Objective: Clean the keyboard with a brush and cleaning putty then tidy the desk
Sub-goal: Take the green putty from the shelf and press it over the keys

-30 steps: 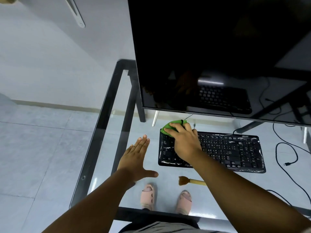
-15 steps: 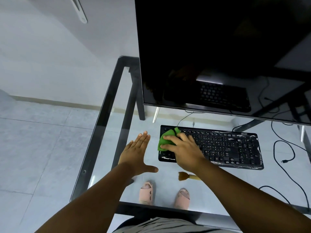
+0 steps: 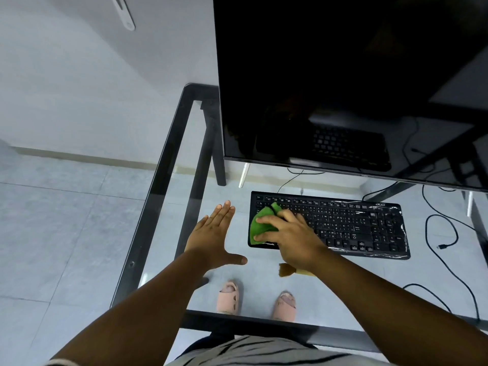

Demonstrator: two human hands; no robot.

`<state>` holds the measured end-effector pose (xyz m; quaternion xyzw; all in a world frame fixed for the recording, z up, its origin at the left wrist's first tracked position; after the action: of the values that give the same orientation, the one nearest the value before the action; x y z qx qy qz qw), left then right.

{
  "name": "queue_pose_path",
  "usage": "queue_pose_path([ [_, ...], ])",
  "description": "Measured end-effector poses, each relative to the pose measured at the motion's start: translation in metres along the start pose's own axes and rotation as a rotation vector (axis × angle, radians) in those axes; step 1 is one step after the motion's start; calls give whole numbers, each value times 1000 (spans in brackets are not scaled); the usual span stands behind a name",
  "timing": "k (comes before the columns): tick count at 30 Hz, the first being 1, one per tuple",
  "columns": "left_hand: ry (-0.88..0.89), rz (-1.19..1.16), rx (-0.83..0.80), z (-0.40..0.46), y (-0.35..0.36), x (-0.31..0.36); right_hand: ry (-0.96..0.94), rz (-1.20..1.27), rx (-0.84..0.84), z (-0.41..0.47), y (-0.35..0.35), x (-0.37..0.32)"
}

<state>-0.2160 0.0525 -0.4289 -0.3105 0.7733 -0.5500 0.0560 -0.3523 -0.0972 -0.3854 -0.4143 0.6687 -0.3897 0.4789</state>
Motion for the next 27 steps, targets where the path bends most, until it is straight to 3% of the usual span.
queue_pose_path([
  [7,1,7,2,0,-1,0,216,127,207,7,-6,8],
  [13,1,3,-4,0,-1,0,43,93,85,-1,7,6],
  [19,-5,-3,1,0,-1,0,216,121,172,0,-5,14],
  [27,-13,-12,-3,-1,-3,0,-6,25,-2,-14,3,6],
])
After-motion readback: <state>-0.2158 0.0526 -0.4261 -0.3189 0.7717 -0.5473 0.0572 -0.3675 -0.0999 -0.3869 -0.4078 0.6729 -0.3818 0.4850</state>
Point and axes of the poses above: each hand's wrist, its own z-axis towards the middle knuckle, its own y-axis out of the palm, x = y × z, the point moved 4 cm from there along z, towards the middle knuckle, and after that the axes turned 4 degrees about z, right-handed, at the moved point
